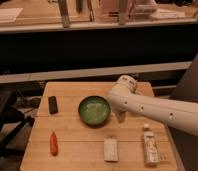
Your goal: Move the arm in a circular motion
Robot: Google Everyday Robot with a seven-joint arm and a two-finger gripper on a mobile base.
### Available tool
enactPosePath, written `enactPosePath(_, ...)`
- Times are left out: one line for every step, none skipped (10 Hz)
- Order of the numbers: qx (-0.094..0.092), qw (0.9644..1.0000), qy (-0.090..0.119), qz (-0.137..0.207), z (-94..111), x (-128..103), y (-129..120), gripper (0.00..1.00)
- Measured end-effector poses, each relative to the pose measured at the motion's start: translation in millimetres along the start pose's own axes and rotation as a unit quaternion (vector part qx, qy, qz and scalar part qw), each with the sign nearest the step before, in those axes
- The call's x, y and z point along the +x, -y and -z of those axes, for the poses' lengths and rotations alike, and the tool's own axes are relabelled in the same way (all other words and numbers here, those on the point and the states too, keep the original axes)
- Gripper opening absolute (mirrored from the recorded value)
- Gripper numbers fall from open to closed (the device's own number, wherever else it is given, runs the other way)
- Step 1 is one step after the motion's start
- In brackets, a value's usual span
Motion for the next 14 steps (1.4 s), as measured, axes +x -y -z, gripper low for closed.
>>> enactPosePath(0.0,1.0,0.003,-0.005,-2,6,2,0.8)
enactPosePath(-0.001,0.9999,0.008,-0.011,-2,5,4,0.8)
enactPosePath(-0.001,0.9998,0.011,-0.017,-2,7,4,0.8)
enactPosePath(-0.001,0.9998,0.012,-0.016,-3,8,5,0.8)
enactPosePath(0.0,0.9999,0.013,-0.01,-4,5,10,0.77)
enactPosePath(0.001,0.9999,0.014,0.001,-5,-5,13,0.75)
enactPosePath(0.002,0.9999,0.015,0.004,-4,-12,14,0.77)
enactPosePath(0.003,0.9999,0.016,0.002,-5,-19,17,0.8)
enactPosePath(0.003,0.9999,0.017,0.002,-6,-25,20,0.8)
enactPosePath(0.004,0.9998,0.019,0.003,-8,-30,24,0.8)
enactPosePath(0.003,0.9998,0.021,0.001,-8,-31,26,0.8)
enactPosePath(0.001,0.9997,0.023,-0.001,-9,-28,25,0.8)
enactPosePath(0.0,0.9997,0.025,-0.006,-8,-19,21,0.8)
enactPosePath(0.0,0.9996,0.027,-0.011,-9,-13,20,0.8)
